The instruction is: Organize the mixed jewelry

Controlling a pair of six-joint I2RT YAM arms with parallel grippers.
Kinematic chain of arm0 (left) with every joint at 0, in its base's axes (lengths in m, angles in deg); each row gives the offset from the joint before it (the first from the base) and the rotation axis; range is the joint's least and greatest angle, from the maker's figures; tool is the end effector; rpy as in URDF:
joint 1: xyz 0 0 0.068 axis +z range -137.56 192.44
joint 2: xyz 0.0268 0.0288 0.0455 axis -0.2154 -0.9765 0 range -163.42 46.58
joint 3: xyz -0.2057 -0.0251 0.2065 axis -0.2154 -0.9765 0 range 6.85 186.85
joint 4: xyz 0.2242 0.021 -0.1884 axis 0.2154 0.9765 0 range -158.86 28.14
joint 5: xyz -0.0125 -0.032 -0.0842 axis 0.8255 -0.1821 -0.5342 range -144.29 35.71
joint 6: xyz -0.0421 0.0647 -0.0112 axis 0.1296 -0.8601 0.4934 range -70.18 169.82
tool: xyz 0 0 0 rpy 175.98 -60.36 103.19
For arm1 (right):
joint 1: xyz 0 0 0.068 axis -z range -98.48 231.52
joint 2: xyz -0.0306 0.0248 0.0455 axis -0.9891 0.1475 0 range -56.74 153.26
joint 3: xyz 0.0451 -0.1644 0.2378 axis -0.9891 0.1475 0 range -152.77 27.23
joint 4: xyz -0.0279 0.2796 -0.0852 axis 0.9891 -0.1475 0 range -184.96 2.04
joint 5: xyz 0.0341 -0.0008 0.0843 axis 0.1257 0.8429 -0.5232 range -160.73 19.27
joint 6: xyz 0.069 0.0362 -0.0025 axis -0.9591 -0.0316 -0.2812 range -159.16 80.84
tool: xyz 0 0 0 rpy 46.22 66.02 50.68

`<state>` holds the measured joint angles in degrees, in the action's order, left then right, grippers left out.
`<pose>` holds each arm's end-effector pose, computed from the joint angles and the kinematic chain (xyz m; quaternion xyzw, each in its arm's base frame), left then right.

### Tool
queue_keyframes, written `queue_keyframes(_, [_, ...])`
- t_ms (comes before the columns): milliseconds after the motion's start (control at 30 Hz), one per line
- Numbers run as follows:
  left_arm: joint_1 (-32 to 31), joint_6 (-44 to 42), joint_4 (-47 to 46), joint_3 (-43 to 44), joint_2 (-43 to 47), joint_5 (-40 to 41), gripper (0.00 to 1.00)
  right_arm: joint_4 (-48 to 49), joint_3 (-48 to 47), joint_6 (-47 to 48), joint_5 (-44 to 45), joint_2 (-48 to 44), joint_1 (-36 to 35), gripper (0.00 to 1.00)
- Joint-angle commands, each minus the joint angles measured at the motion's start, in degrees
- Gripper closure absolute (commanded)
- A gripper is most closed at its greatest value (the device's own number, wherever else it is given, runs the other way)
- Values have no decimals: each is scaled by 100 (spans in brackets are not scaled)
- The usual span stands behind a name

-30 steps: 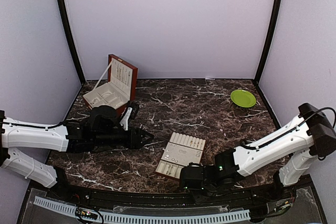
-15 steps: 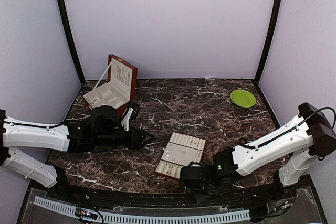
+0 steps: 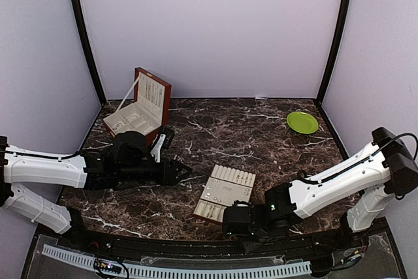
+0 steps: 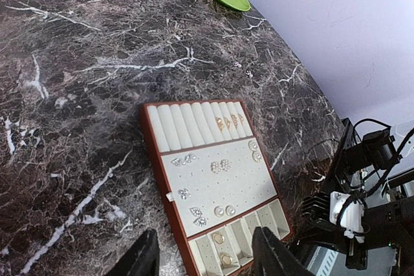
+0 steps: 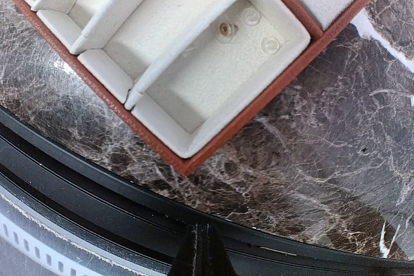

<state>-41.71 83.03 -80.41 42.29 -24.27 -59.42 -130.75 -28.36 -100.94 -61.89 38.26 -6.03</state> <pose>0.1809 -0.2606 0.2124 0.1762 0.8188 -0.4035 0.3683 0.0238 0.3168 0.1274 -0.2167 0.9709 0.0450 0.0921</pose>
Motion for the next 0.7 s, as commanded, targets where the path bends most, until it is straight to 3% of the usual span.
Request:
queue_keyframes(0, [34, -87, -76, 112, -10, -58, 48, 14, -52, 46, 30, -54, 1, 100])
queue_keyframes(200, [33, -83, -75, 86, 18, -46, 48, -123, -55, -85, 48, -100, 1, 100])
queue_keyframes(367, [34, -79, -82, 77, 25, -58, 48, -138, 13, -205, -4, -34, 5, 91])
queue_keyframes(667, [40, -87, -88, 77, 27, -65, 48, -71, 91, -345, -116, 27, 1, 86])
